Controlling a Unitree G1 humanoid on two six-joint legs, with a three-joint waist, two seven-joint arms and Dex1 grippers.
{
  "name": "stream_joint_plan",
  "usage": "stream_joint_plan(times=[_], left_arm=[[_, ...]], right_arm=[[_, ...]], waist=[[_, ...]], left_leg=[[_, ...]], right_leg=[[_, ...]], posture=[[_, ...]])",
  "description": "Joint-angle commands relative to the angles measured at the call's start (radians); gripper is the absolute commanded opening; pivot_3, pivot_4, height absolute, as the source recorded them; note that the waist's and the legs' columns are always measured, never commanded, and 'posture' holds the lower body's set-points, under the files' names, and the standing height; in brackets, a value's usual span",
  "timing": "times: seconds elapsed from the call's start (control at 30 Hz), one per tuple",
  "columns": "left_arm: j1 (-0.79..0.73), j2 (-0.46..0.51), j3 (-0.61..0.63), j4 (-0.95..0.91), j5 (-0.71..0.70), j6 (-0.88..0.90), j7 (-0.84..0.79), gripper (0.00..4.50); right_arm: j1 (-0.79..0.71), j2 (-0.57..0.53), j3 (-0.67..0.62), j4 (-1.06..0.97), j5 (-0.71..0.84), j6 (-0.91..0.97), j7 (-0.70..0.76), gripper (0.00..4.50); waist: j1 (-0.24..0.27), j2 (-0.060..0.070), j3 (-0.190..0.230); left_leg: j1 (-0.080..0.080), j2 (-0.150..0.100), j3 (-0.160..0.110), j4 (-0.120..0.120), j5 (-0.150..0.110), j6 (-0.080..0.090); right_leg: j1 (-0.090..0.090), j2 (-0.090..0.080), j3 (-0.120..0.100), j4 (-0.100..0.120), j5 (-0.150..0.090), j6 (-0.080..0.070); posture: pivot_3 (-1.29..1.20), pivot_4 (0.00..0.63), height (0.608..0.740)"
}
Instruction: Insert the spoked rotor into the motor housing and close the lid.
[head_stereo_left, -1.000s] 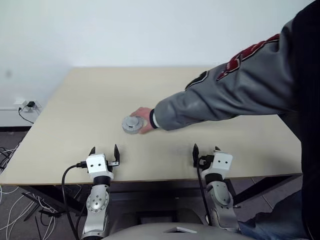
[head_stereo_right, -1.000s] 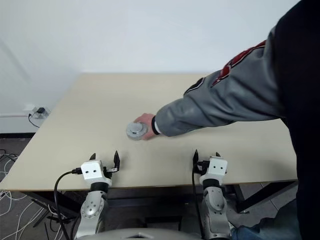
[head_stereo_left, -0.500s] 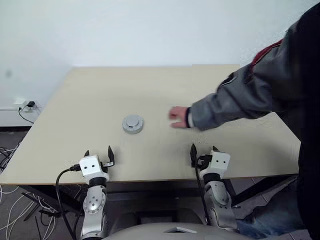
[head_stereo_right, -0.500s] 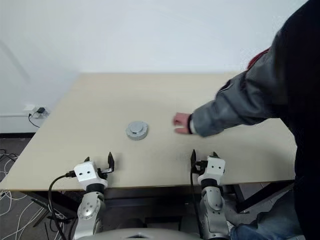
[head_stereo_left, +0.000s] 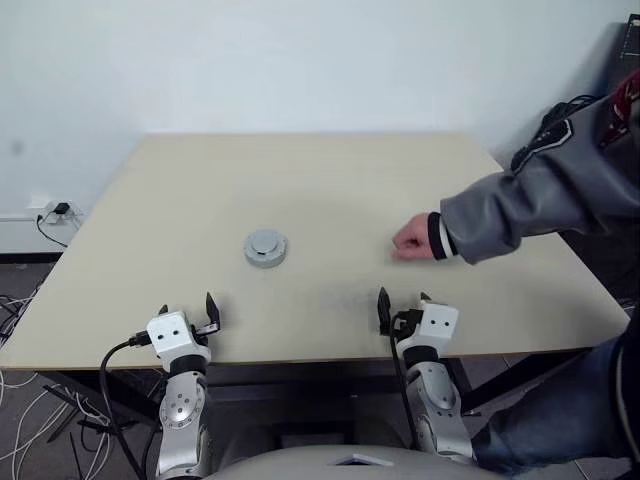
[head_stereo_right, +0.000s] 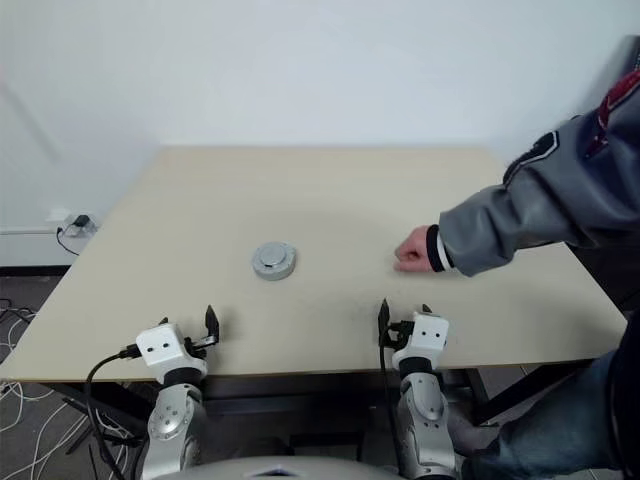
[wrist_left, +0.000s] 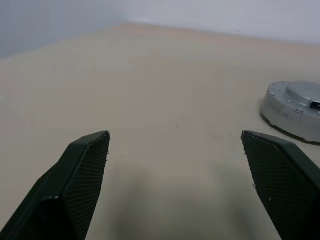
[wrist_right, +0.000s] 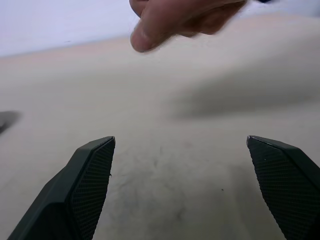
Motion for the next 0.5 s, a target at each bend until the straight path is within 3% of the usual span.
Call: stream_joint_plan(times=[0.03, 0.5], left_arm=[[-0.008, 0.000, 0.002, -0.046, 0.013, -0.028, 0.009, 4.46], [-0.015, 0.000, -0.008, -0.027, 0.036, -0.047, 0.009, 4.46]], right_arm=[[-0.032, 0.010, 0.005, -0.014, 0.007, -0.006, 0.010, 4.50], [-0.041, -0.005, 0.001, -0.025, 0.007, 0.009, 0.032, 4.50]], waist=[[0.000, 0.000, 0.000], [0.000, 0.000, 0.000]], left_leg=[[0.000, 0.000, 0.000, 0.000, 0.000, 0.000], [0.000, 0.000, 0.000, 0.000, 0.000, 0.000]], right_leg=[[0.000, 0.000, 0.000, 0.000, 0.000, 0.000], [0.000, 0.000, 0.000, 0.000, 0.000, 0.000]], posture=[[0.00, 0.000, 0.740], [0.00, 0.000, 0.740]])
